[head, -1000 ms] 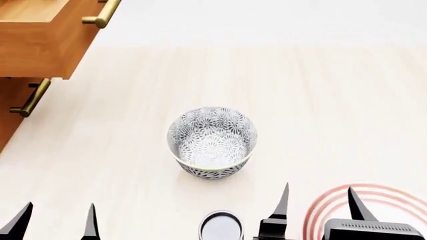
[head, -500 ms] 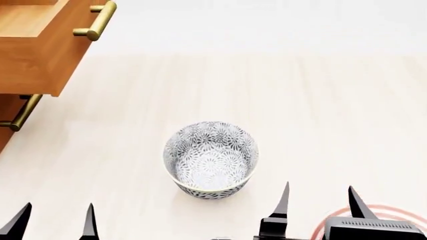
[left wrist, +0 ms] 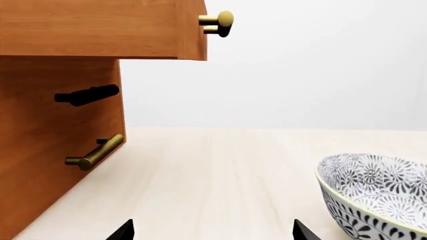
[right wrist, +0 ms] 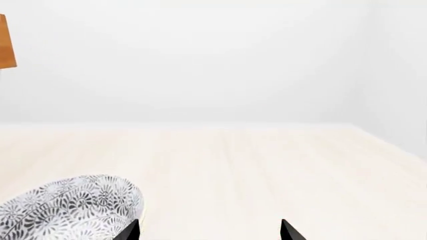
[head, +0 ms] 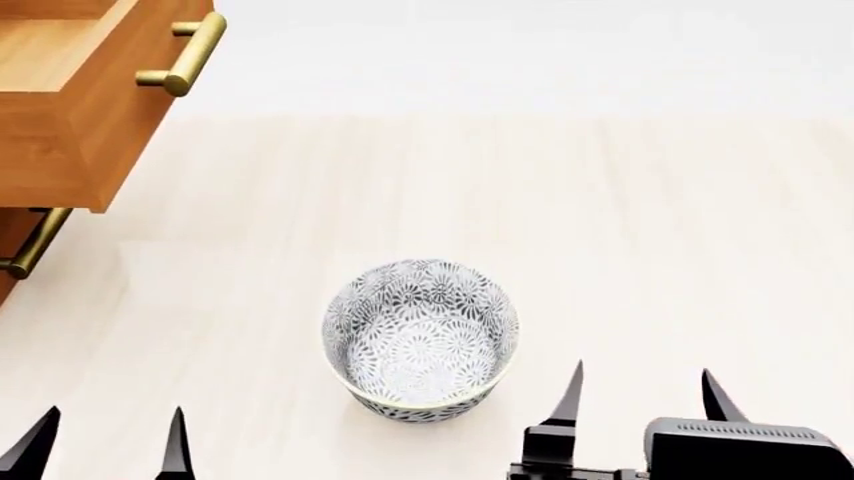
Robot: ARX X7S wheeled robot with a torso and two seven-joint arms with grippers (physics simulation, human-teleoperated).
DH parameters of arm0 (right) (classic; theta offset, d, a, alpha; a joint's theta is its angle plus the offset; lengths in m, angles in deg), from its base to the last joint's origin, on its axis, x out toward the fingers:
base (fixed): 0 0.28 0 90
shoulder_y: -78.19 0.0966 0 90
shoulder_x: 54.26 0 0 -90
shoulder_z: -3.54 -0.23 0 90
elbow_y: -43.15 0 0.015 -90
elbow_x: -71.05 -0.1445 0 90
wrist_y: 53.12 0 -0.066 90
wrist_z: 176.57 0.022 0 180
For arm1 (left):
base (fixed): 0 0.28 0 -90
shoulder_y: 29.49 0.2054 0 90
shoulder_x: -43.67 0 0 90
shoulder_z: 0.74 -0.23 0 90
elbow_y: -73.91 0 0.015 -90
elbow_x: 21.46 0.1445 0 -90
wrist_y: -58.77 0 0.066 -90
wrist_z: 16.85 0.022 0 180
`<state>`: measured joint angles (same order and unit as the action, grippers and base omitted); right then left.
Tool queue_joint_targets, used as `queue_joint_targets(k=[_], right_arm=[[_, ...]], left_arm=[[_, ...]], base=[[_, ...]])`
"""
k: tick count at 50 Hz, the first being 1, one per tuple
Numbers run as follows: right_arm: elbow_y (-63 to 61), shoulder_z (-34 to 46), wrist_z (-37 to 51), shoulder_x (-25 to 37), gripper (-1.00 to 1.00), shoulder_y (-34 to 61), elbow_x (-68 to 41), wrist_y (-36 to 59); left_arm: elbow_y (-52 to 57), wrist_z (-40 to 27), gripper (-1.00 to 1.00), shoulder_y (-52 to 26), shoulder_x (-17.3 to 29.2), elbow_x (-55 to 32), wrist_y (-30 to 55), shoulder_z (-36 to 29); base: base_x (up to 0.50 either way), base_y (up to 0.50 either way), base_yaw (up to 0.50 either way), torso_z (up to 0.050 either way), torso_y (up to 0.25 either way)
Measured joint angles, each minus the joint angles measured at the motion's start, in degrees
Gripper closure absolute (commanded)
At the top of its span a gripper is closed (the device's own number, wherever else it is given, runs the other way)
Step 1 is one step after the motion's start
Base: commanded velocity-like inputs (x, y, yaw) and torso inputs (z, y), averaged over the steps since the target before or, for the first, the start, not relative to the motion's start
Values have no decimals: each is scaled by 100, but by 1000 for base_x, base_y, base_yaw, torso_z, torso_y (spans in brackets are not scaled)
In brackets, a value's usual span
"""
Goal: Put the bowl on the plate.
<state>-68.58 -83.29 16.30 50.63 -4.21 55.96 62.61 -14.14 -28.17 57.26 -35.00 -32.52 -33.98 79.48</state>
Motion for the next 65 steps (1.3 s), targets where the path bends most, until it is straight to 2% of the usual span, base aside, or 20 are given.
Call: queue_joint_targets(k=[19, 30, 47, 65], right_arm=[[-723, 219, -14, 300, -100, 945, -438, 1793], [-836, 326, -346, 425, -100, 1813, -955, 2824], [-365, 697, -1118, 589, -100, 3102, -1503, 3591], [546, 1620, -1958, 707, -100, 4219, -1626, 3969]], left_arm=[[61, -66, -100, 22, 54, -46, 11, -36], [159, -124, -100, 56, 97, -67, 46, -44], [263, -188, -100, 74, 156, -97, 75, -70], [318, -247, -100, 55, 212, -124, 84, -99]], base=[[0, 0, 0, 0, 0], [0, 0, 0, 0, 0], [0, 0, 0, 0, 0], [0, 0, 0, 0, 0]])
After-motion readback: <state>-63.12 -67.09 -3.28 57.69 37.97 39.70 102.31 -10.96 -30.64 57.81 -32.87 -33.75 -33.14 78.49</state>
